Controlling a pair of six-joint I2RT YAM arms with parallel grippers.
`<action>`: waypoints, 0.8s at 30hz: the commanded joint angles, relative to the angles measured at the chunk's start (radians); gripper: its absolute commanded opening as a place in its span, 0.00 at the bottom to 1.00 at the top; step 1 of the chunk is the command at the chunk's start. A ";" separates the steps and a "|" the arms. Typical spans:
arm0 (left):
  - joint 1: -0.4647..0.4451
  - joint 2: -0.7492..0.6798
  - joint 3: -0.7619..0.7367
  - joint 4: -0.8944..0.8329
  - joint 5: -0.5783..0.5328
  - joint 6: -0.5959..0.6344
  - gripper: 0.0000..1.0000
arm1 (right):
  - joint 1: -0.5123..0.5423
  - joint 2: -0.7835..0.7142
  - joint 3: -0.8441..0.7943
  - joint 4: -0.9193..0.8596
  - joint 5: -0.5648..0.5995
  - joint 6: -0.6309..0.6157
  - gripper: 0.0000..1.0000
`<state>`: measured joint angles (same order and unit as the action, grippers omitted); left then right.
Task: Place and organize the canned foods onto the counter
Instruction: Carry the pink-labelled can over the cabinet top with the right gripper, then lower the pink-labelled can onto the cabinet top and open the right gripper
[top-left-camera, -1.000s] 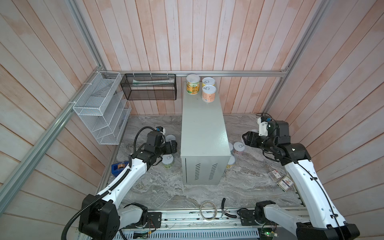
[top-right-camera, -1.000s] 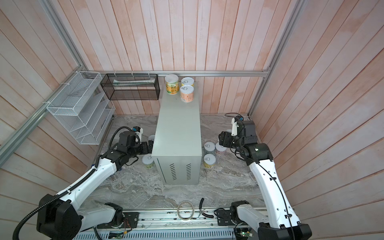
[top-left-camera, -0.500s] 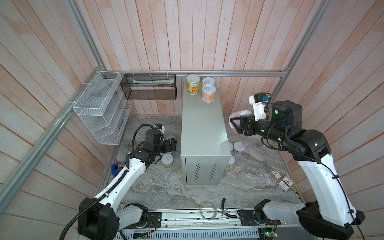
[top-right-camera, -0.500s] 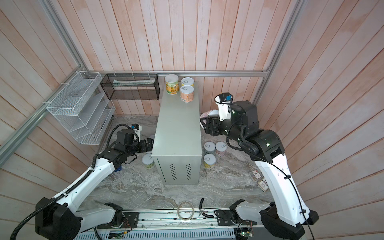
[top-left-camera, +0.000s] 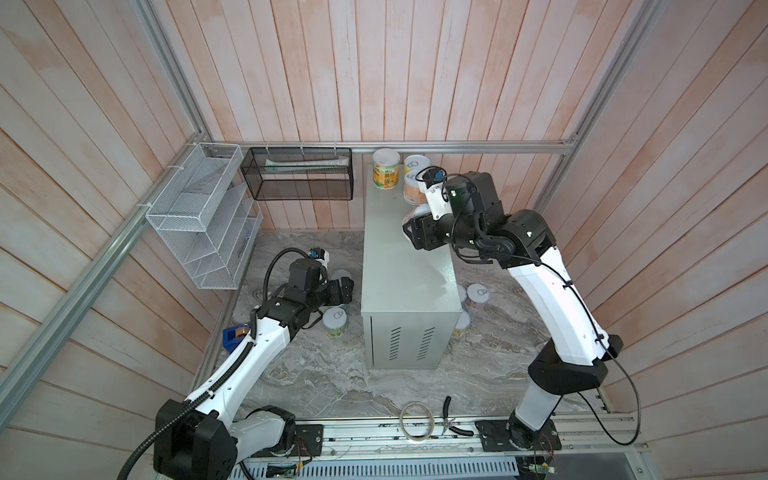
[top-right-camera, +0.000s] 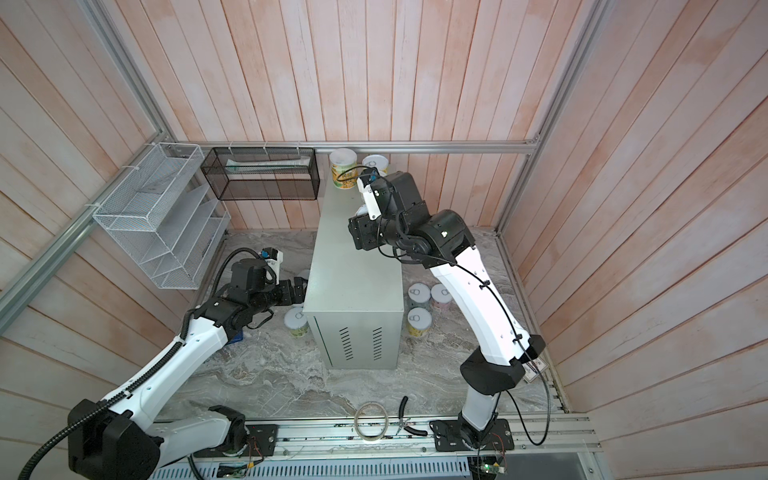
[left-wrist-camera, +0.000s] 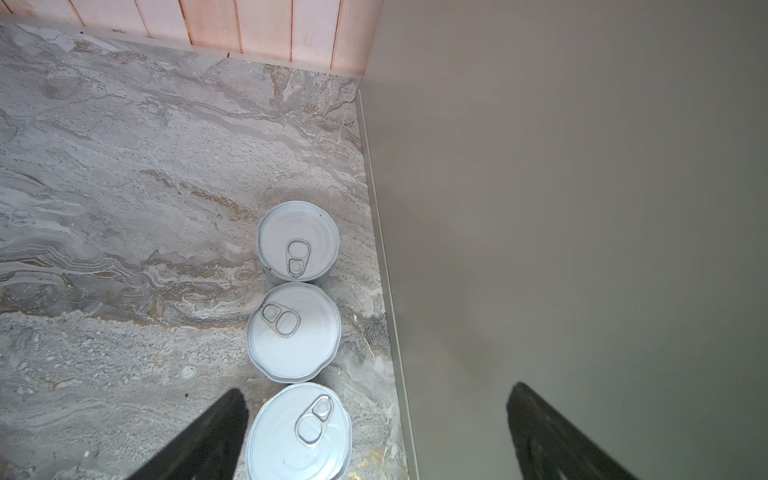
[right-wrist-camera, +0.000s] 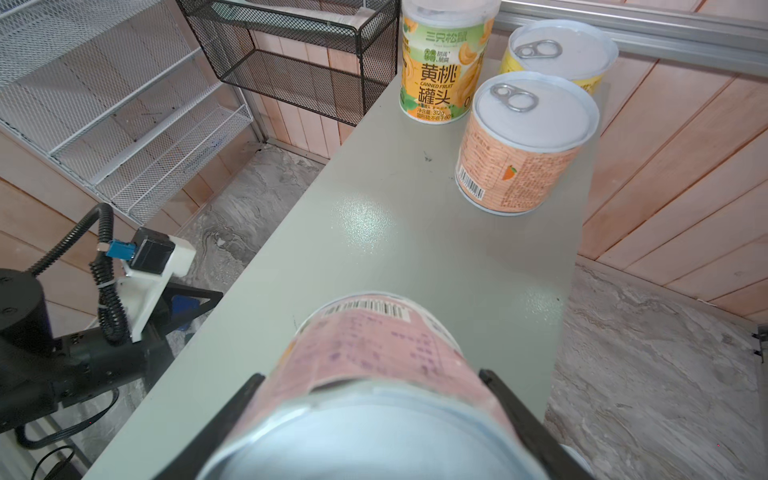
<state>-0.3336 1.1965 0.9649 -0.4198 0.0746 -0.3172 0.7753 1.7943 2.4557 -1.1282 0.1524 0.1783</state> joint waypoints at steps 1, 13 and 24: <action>0.005 -0.009 0.024 0.004 0.008 0.025 0.99 | -0.003 0.026 0.084 0.021 0.009 -0.035 0.00; 0.005 0.012 0.013 0.014 0.005 0.036 0.99 | -0.030 0.146 0.135 0.004 -0.095 -0.031 0.00; 0.006 0.027 -0.009 0.033 0.002 0.024 0.99 | -0.056 0.188 0.150 0.004 -0.124 -0.024 0.67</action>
<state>-0.3336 1.2091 0.9646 -0.4095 0.0742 -0.2993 0.7300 1.9686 2.5710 -1.1389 0.0441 0.1558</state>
